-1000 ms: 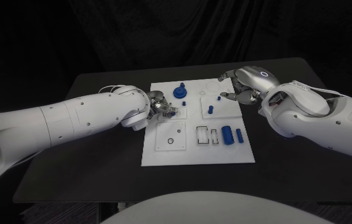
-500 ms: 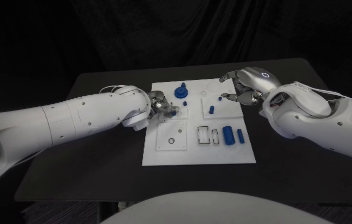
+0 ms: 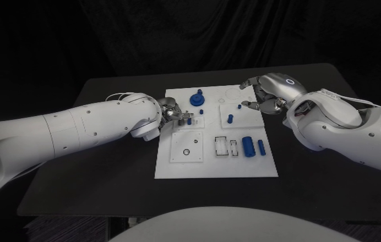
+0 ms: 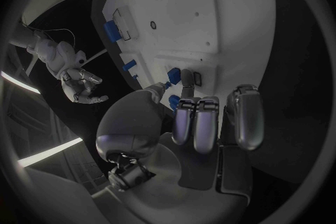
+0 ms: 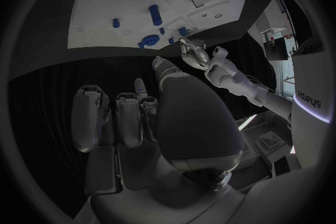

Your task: Assemble the parts on the task board

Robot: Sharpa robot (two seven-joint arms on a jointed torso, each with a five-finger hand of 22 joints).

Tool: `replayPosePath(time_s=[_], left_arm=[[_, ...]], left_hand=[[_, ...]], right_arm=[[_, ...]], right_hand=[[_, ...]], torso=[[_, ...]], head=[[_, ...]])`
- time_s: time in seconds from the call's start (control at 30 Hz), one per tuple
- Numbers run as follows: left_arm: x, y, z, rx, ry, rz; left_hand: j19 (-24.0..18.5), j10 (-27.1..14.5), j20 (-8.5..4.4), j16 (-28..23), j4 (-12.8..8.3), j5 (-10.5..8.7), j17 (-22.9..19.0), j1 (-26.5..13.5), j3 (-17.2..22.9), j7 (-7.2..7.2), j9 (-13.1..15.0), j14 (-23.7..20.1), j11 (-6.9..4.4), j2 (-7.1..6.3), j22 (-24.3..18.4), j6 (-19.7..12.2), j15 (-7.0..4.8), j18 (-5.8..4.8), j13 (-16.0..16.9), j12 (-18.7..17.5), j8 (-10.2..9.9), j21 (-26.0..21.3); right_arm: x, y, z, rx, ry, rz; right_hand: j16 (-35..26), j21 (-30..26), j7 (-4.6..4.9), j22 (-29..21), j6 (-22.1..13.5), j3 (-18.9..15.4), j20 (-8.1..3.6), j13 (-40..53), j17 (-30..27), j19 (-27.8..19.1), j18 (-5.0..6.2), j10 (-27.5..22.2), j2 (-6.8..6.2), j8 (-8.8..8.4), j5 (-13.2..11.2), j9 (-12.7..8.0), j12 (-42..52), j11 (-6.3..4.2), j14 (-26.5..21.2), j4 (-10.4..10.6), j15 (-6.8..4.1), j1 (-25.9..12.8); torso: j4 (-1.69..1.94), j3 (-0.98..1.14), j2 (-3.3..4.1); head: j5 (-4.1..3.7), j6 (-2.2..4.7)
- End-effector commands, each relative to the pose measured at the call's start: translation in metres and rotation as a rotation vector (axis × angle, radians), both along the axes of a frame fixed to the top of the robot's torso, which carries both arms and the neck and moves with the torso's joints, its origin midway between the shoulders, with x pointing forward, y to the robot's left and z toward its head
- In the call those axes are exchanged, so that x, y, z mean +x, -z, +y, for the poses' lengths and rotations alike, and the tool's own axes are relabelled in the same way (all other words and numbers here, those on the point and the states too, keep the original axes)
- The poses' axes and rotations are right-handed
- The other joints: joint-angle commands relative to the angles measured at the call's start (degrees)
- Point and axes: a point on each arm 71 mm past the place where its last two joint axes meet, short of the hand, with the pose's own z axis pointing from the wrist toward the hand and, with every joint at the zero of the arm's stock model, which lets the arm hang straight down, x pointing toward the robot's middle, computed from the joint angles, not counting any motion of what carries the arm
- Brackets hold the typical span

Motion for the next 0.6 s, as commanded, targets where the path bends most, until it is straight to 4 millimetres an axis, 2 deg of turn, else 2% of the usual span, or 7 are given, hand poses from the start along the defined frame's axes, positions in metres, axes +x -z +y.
replayPosePath(time_s=[0.03,0.33,0.6], left_arm=[[0.0,-0.003,0.001,-0.039,-0.013,-0.046],[-0.004,-0.011,0.009,-0.08,-0.019,-0.096],[-0.005,-0.026,0.016,-0.103,-0.023,-0.141]], left_hand=[[0.5,5.8,-0.06,0.1,0.1,-0.22,15.1,0.3,-0.7,-0.26,1.6,6.0,-0.53,0.45,8.1,-0.4,-0.47,-0.15,14.8,0.4,0.9,0.4],[0.8,6.1,-0.17,0.1,0.2,-0.2,15.1,0.1,-1.3,-0.35,2.6,6.0,-0.63,0.61,8.4,-0.6,-0.57,-0.27,15.1,0.8,1.3,0.8],[1.5,6.1,-0.57,0.1,-0.4,1.92,15.1,3.4,-2.0,-0.78,4.8,6.0,-1.03,0.59,9.2,-0.8,-0.97,-0.53,15.1,0.8,2.3,1.9]], right_arm=[[-0.001,0.001,-0.001,-0.003,0.012,0.007],[-0.001,0.001,-0.004,-0.005,0.017,0.008],[-0.002,0.001,-0.005,-0.003,0.018,0.006]], right_hand=[[-0.2,-0.3,0.05,11.1,0.5,0.2,-0.26,8.8,2.4,1.0,0.74,0.6,0.08,0.31,0.1,-0.1,-0.2,-0.06,3.3,0.2,-0.24,-0.1],[-0.2,-0.4,0.06,11.1,0.7,0.1,-0.25,7.5,2.4,1.0,0.74,-0.5,0.17,0.36,0.2,-0.1,-1.0,-0.05,3.3,0.4,-0.22,-0.3],[-0.2,-0.4,0.05,11.1,0.8,0.1,-0.24,6.8,2.4,1.0,0.75,-1.0,0.22,0.41,0.2,-0.2,-1.3,-0.03,3.3,0.5,-0.21,-0.6]], torso=[[-0.02,0.02,-0.01],[0.0,0.01,-0.01],[0.03,0.05,-0.04]], head=[[0.11,-0.01],[0.44,-0.01],[0.66,-0.01]])
